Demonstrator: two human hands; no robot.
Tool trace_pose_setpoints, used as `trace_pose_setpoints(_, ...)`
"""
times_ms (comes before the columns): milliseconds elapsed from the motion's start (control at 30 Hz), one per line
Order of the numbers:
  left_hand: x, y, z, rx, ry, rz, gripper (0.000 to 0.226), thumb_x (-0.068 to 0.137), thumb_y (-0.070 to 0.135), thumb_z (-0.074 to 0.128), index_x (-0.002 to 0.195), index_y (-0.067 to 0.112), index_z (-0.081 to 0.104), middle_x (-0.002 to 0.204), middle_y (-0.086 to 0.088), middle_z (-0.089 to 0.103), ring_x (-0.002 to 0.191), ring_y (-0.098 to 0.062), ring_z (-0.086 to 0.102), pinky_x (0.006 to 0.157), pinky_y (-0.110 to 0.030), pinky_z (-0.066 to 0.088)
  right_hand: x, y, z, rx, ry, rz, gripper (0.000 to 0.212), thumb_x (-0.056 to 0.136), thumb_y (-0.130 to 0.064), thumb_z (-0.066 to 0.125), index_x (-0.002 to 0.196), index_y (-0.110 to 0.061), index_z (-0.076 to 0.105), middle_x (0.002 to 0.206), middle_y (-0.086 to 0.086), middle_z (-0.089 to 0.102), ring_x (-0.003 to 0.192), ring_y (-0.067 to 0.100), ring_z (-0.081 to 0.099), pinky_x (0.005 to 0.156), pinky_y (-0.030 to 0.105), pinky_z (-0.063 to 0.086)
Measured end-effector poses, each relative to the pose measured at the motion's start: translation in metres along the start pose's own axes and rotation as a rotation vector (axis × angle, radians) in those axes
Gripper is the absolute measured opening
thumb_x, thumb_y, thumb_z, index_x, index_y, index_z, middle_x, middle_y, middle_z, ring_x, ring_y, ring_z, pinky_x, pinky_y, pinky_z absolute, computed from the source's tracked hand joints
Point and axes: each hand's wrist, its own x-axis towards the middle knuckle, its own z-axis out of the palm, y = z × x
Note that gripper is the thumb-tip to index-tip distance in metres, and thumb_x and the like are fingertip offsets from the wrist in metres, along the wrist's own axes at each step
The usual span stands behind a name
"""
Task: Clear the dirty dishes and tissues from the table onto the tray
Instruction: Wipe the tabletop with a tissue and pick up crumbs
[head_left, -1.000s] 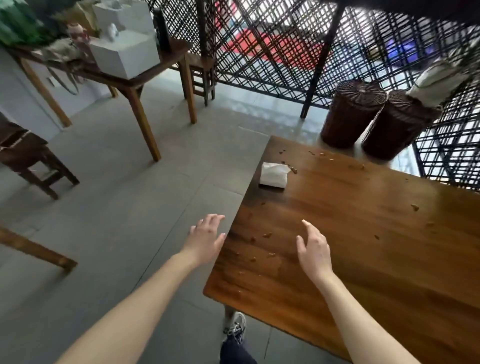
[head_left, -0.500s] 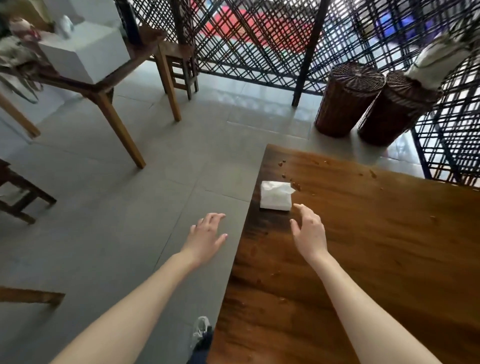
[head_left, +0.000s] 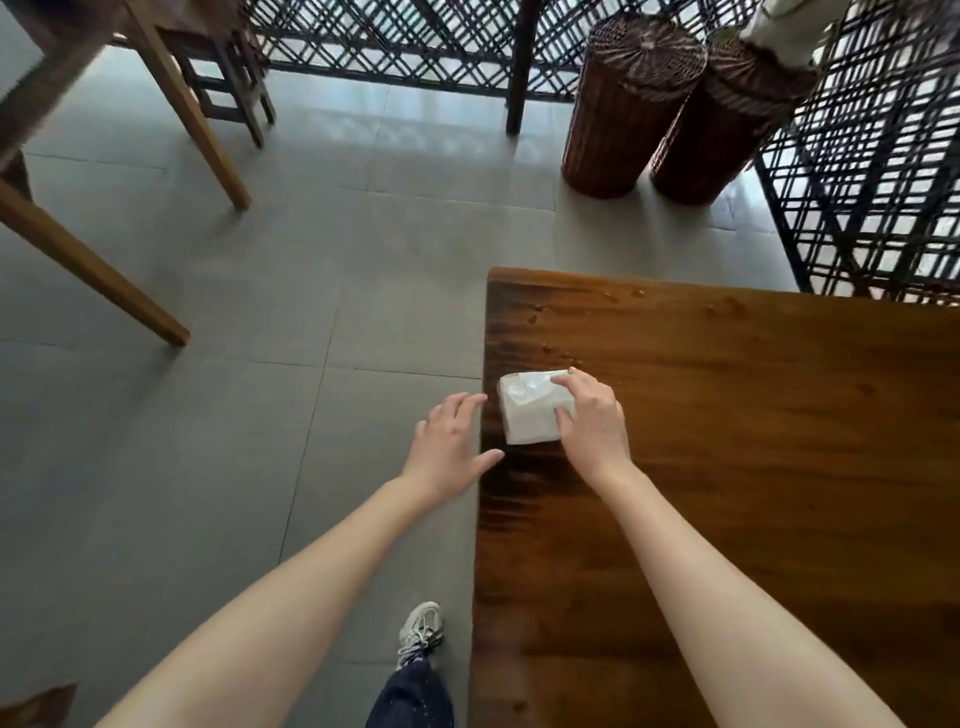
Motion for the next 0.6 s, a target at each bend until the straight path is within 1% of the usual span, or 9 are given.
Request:
trace_pose_setpoints(100, 0.024, -0.002, 0.009, 0.011, -0.035, 0.042, 0.079, 0.080, 0.048, 0.067, 0.145, 0.023, 0.030, 0.147, 0.001, 0.033, 0.134, -0.022, 0.034, 0.106, -0.041, 0.031, 0.011, 0.001, 0.013, -0.028, -0.006, 0.029, 0.034, 0.090, -0.009, 0.060, 0.123, -0.017, 0.061, 0.140, 0.004, 0.050, 0.130, 0.020, 0.042, 0.110, 0.037, 0.031)
trace_pose_setpoints(267, 0.049, -0.010, 0.026, 0.007, -0.076, 0.086, 0.091, 0.074, 0.054, 0.070, 0.147, 0.031, 0.023, 0.150, -0.002, 0.030, 0.137, -0.023, 0.030, 0.109, -0.041, 0.029, 0.017, 0.005, 0.021, -0.032, 0.050, 0.042, 0.019, 0.089, -0.012, 0.063, 0.107, -0.012, 0.067, 0.132, 0.006, 0.057, 0.125, 0.020, 0.048, 0.103, 0.032, 0.033)
trace_pose_setpoints(400, 0.057, -0.016, 0.033, -0.003, -0.094, 0.094, 0.091, 0.072, 0.058, 0.070, 0.146, 0.036, 0.021, 0.150, -0.001, 0.030, 0.137, -0.024, 0.030, 0.109, -0.042, 0.028, 0.013, 0.001, 0.014, 0.016, 0.091, 0.031, 0.014, 0.088, -0.012, 0.063, 0.101, -0.012, 0.069, 0.128, 0.005, 0.060, 0.123, 0.019, 0.049, 0.099, 0.027, 0.029)
trace_pose_setpoints(433, 0.059, -0.017, 0.035, 0.007, -0.097, 0.095, 0.089, 0.072, 0.059, 0.069, 0.145, 0.037, 0.023, 0.151, -0.001, 0.030, 0.137, -0.024, 0.030, 0.109, -0.042, 0.028, 0.012, -0.002, 0.012, 0.031, 0.094, 0.025, 0.013, 0.088, -0.011, 0.063, 0.100, -0.012, 0.069, 0.127, 0.005, 0.060, 0.122, 0.019, 0.050, 0.100, 0.027, 0.029)
trace_pose_setpoints(500, 0.062, -0.019, 0.036, 0.028, -0.097, 0.102, 0.086, 0.071, 0.060, 0.068, 0.143, 0.035, 0.027, 0.150, 0.000, 0.031, 0.137, -0.024, 0.031, 0.108, -0.042, 0.028, 0.010, -0.009, 0.005, 0.068, 0.115, 0.012, 0.012, 0.088, -0.009, 0.063, 0.098, -0.012, 0.069, 0.123, 0.005, 0.062, 0.120, 0.019, 0.052, 0.103, 0.033, 0.034)
trace_pose_setpoints(533, 0.064, -0.019, 0.036, 0.032, -0.095, 0.104, 0.085, 0.071, 0.060, 0.068, 0.142, 0.035, 0.029, 0.150, 0.000, 0.031, 0.136, -0.024, 0.031, 0.108, -0.043, 0.027, 0.009, -0.013, -0.001, 0.085, 0.133, 0.005, 0.011, 0.087, -0.008, 0.064, 0.097, -0.011, 0.069, 0.122, 0.005, 0.063, 0.118, 0.019, 0.053, 0.103, 0.036, 0.037)
trace_pose_setpoints(600, 0.065, -0.018, 0.037, 0.025, -0.095, 0.102, 0.083, 0.070, 0.058, 0.068, 0.141, 0.034, 0.030, 0.150, 0.000, 0.031, 0.136, -0.024, 0.030, 0.109, -0.044, 0.027, 0.008, -0.020, -0.014, 0.118, 0.176, 0.003, 0.012, 0.086, -0.008, 0.065, 0.098, -0.010, 0.068, 0.119, 0.006, 0.064, 0.115, 0.018, 0.054, 0.100, 0.037, 0.042)
